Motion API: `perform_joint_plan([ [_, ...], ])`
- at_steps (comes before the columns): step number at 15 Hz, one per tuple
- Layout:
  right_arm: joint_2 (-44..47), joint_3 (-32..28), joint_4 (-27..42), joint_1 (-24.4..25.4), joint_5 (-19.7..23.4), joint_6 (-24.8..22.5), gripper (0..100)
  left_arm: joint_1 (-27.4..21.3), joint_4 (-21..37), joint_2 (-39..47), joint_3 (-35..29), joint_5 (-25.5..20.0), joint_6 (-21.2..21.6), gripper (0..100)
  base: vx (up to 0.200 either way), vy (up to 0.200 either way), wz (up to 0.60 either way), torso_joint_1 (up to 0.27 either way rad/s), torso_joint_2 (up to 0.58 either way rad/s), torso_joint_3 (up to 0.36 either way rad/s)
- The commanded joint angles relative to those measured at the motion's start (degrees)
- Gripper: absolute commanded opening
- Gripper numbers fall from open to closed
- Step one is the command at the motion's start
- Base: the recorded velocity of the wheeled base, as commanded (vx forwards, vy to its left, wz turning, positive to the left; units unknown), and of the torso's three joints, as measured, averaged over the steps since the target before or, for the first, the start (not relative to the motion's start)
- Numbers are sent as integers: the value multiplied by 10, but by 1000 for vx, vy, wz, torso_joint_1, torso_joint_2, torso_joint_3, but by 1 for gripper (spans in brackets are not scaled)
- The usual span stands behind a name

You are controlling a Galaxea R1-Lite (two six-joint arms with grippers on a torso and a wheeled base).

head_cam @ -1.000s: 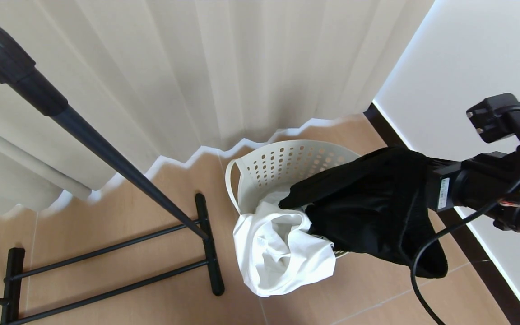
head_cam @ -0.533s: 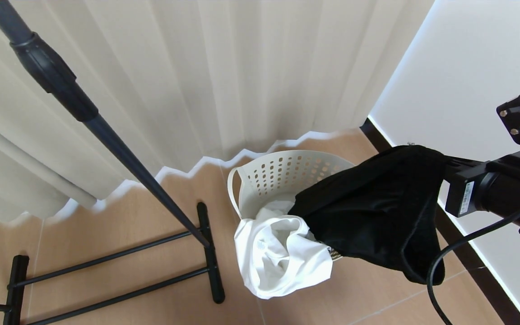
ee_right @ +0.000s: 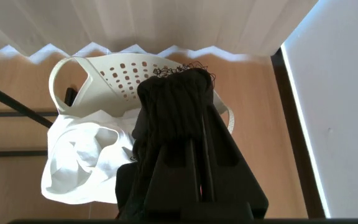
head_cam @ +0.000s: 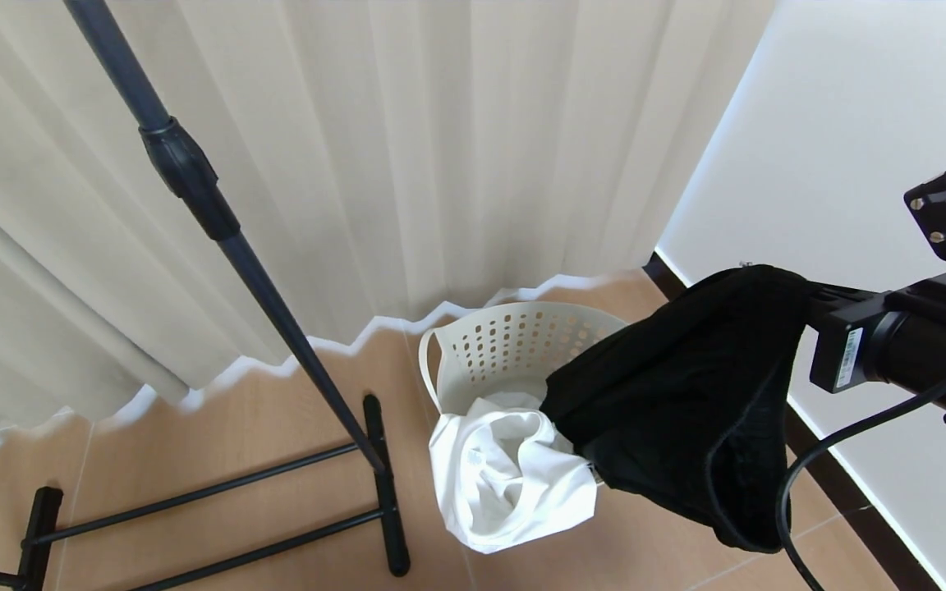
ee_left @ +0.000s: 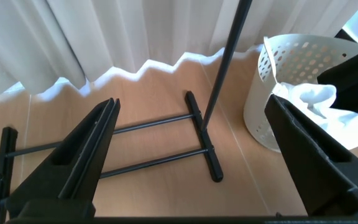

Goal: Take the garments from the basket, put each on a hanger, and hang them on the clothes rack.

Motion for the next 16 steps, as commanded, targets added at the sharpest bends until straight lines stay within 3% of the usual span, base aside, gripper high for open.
perform_joint_plan([
  [1, 1, -1, 0, 0, -1, -1, 0, 0, 0, 0, 0, 0, -1, 100, 0, 0, 0, -2, 7, 188],
  [9, -2, 5, 1, 0, 1, -1, 0, 0, 0, 0, 0, 0, 0, 100, 0, 0, 0, 1, -9, 188],
  [12, -3, 6, 1, 0, 1, -7, 0, 0, 0, 0, 0, 0, -1, 100, 0, 0, 0, -4, -303, -118],
  [16, -4, 6, 1, 0, 0, -9, 0, 0, 0, 0, 0, 0, -1, 100, 0, 0, 0, 28, -432, -337],
])
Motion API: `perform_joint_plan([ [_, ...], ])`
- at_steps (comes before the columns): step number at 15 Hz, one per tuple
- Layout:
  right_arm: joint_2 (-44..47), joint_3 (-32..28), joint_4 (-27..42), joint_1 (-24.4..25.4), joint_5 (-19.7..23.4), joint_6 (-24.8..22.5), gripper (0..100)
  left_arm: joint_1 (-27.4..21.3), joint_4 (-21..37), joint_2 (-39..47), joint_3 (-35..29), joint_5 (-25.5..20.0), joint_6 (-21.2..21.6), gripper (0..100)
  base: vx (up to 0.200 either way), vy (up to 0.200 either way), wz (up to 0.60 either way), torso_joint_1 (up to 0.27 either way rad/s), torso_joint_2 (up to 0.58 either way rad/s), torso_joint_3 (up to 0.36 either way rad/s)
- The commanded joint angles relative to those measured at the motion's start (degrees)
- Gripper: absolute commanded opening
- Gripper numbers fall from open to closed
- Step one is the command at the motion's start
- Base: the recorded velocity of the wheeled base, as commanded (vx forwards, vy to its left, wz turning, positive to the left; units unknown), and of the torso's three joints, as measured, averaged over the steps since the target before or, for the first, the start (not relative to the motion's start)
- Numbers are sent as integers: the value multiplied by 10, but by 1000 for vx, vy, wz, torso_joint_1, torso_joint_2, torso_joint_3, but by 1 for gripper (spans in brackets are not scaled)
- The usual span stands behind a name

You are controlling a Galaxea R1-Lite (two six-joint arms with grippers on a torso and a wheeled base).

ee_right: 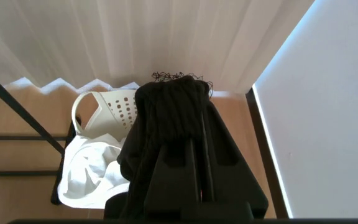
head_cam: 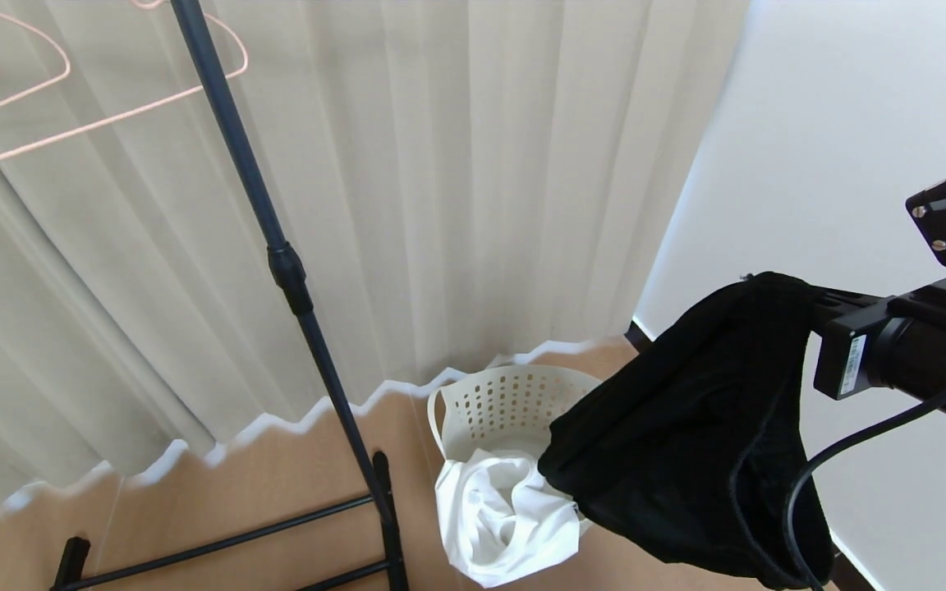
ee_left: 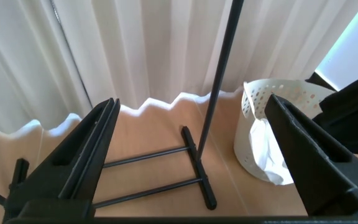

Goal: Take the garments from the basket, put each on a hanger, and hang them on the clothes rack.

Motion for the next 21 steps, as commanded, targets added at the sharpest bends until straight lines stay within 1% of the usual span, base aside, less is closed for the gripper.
perform_joint_plan([
  [1, 0, 0, 0, 0, -1, 0, 0, 0, 0, 0, 0, 0, 0, 100, 0, 0, 0, 80, -456, -378],
  [6, -3, 0, 0, 0, -2, -1, 0, 0, 0, 0, 0, 0, 0, 100, 0, 0, 0, 108, -458, -354],
  [11, -4, 0, 0, 0, -2, -1, 0, 0, 0, 0, 0, 0, 0, 100, 0, 0, 0, 158, -492, -196],
  [15, -4, 0, 0, 0, -2, -1, 0, 0, 0, 0, 0, 0, 0, 100, 0, 0, 0, 181, -524, -177],
  [21, -6, 3, 0, 0, -2, -7, 0, 0, -3, 0, 0, 1, 0, 100, 0, 0, 0, 225, -561, -321],
])
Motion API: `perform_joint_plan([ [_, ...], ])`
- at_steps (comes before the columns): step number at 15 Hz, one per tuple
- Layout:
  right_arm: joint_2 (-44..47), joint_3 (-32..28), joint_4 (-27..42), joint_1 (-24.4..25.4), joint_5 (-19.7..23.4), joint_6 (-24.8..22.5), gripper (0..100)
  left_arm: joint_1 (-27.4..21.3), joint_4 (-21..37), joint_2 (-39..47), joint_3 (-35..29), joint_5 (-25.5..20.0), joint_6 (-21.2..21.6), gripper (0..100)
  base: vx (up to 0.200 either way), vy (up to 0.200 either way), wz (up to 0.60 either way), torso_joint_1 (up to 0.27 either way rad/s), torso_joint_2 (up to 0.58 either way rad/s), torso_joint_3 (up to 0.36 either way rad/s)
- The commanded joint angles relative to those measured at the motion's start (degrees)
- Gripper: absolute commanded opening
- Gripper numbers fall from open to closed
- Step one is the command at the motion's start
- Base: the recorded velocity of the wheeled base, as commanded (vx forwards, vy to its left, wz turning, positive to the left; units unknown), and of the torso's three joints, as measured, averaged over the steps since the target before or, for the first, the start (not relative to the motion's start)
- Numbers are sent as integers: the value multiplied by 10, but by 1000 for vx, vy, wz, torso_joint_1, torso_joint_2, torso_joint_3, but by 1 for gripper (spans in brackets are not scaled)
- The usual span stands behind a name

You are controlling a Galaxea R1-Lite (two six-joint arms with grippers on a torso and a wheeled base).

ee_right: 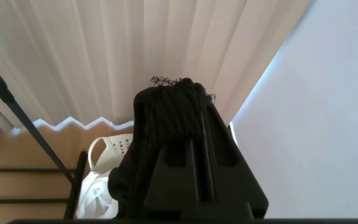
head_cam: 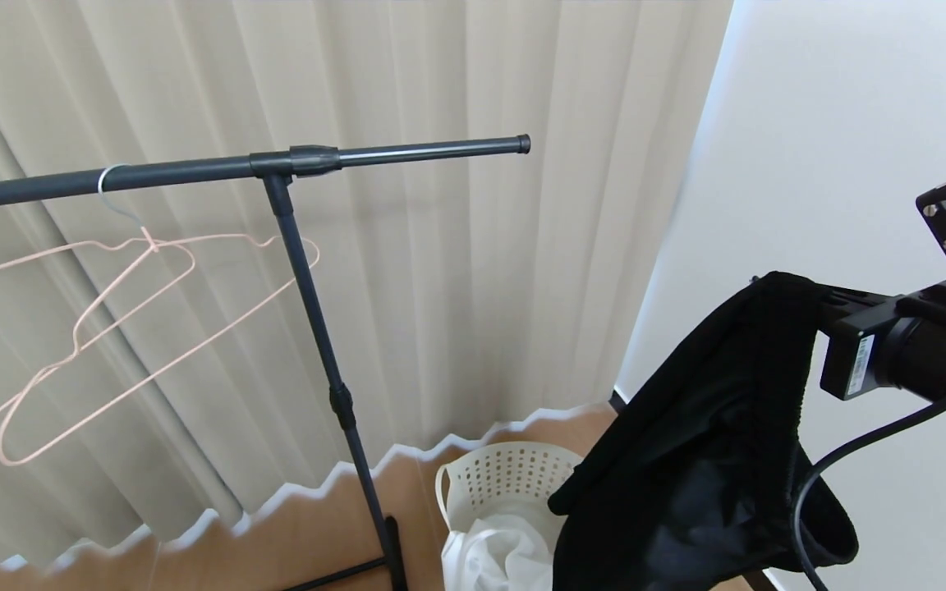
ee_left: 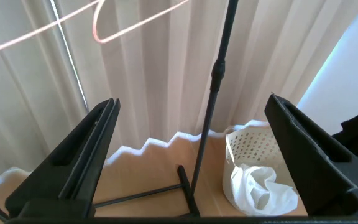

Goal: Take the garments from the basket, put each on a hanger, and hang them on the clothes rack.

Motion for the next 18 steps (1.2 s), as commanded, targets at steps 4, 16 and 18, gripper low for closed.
perform_joint_plan([
  [4, -6, 10, -1, 0, 1, -19, 0, 0, -1, 0, 0, 1, 0, 100, 0, 0, 0, 245, -557, -321],
  [16, -11, 30, -2, -10, 3, -47, 0, 0, -1, 0, 0, 1, -1, 100, 0, 0, 50, 119, -264, -150],
  [18, -14, 30, -2, -10, 3, -51, 0, 0, -1, 0, 0, 1, -1, 100, 0, 0, 600, 0, -5, 2],
])
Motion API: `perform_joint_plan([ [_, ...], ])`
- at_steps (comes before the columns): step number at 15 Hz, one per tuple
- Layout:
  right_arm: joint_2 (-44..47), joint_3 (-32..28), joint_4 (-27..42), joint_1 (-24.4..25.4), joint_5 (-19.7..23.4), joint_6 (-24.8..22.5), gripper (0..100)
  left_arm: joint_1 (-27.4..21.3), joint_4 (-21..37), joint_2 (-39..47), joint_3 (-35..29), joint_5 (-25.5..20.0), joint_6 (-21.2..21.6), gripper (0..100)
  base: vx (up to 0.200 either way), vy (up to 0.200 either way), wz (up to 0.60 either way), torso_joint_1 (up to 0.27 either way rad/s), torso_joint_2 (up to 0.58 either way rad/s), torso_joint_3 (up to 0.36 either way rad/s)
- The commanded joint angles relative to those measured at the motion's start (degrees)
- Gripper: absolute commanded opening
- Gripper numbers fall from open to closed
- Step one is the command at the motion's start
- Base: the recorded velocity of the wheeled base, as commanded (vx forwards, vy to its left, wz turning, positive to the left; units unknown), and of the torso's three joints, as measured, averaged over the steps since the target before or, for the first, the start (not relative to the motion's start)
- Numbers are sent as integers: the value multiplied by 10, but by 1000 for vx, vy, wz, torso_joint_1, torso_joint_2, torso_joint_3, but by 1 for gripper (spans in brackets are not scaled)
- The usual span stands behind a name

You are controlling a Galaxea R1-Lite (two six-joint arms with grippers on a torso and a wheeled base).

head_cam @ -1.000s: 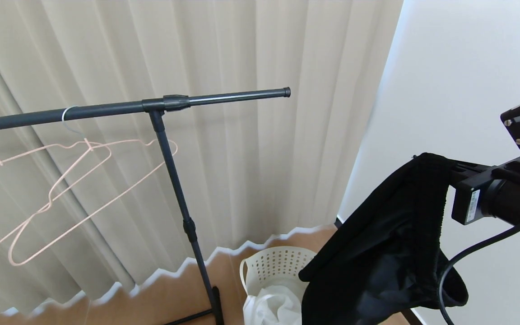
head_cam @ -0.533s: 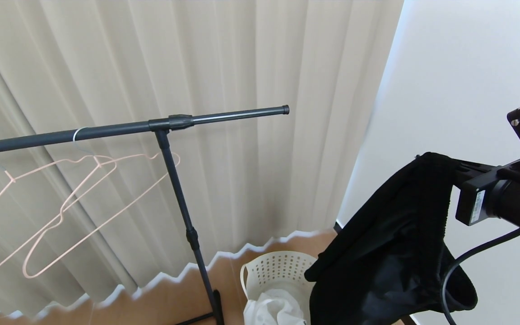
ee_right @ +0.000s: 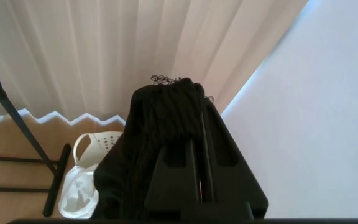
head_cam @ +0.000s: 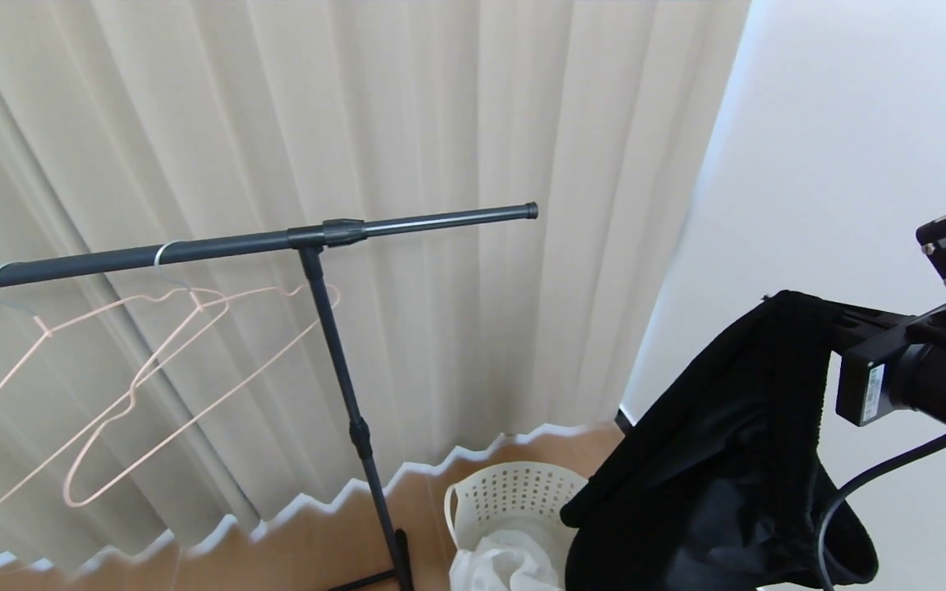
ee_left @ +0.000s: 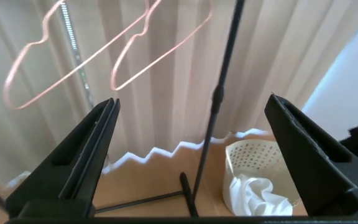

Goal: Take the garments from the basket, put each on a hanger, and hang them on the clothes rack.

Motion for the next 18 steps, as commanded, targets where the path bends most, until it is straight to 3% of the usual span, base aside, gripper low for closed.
perform_joint_plan([
  [1, -3, 1, 0, -1, 0, -1, 0, 0, 0, 0, 0, 0, -1, 100, 0, 0, 600, 2, -2, 2],
  [4, -7, 2, 0, -1, 0, -2, 0, 0, 0, 0, 0, 0, -1, 100, 0, 0, 600, 9, 4, 1],
  [6, -9, 2, 0, -1, 0, -2, 0, 0, 0, 0, 0, 0, -1, 100, 0, 0, 0, 0, 0, 0],
  [9, -12, 2, 0, -1, 0, -2, 0, 0, 0, 0, 0, 0, -1, 100, -200, 0, 0, 4, 2, 1],
  [11, -13, 2, 0, -1, 0, -2, 0, 0, 0, 0, 0, 0, -1, 100, -200, 200, 0, 10, 2, -7],
  [18, -16, 2, 0, -1, 1, -2, 0, 0, 1, 0, 0, 0, 0, 100, 0, 200, 0, -2, 0, 4],
])
